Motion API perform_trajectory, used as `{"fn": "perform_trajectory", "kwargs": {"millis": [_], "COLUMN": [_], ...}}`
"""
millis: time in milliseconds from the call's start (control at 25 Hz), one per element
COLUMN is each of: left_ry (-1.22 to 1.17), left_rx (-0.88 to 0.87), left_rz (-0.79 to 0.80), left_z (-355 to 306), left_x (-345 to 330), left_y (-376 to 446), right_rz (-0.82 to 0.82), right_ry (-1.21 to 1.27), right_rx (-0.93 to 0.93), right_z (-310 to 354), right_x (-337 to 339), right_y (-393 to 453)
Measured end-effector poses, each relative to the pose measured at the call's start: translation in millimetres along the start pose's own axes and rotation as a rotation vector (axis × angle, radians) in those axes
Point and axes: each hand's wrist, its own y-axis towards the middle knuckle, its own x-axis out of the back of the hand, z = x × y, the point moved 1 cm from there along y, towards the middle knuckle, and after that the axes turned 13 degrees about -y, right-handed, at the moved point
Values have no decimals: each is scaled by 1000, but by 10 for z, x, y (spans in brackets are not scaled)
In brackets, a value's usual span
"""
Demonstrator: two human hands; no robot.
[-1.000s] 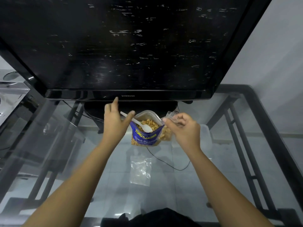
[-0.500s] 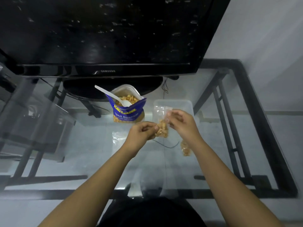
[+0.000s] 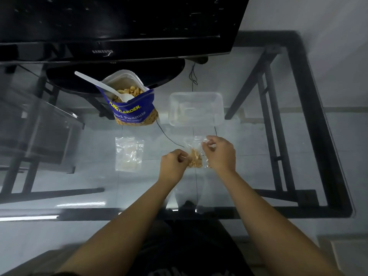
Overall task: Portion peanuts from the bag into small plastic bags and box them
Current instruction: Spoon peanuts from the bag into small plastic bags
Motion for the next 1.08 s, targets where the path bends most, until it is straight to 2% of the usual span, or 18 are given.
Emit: {"fn": "perform_trajectory", "kwargs": {"millis": [160, 280, 520, 680, 800, 920, 1080], "left_ry": [48, 55, 108, 115, 135, 243, 374], "left_rx": [-50, -92, -127, -141, -56, -41, -131], "left_rz": [-19, 5, -58, -271, -421, -342, -231], "left_z": [12, -6, -49, 173, 482, 688, 774], "left_x": [-37, -57, 206, 831, 1249, 1412, 1401], "left_y": [-25, -19, -19, 1, 67, 137, 161], "right_rz": [-85, -42, -125, -10, 184, 299, 294], "right_ry": [-4, -36, -67, -46, -47, -138, -208], "right_rx": [141, 236, 320, 502, 489, 438, 390], "right_z": [-254, -392, -81, 514, 924, 1253, 1455], "right_x": [37, -22, -8, -261, -546, -788, -951], "right_y": [-183, -304, -332, -398, -344, -277, -229]}}
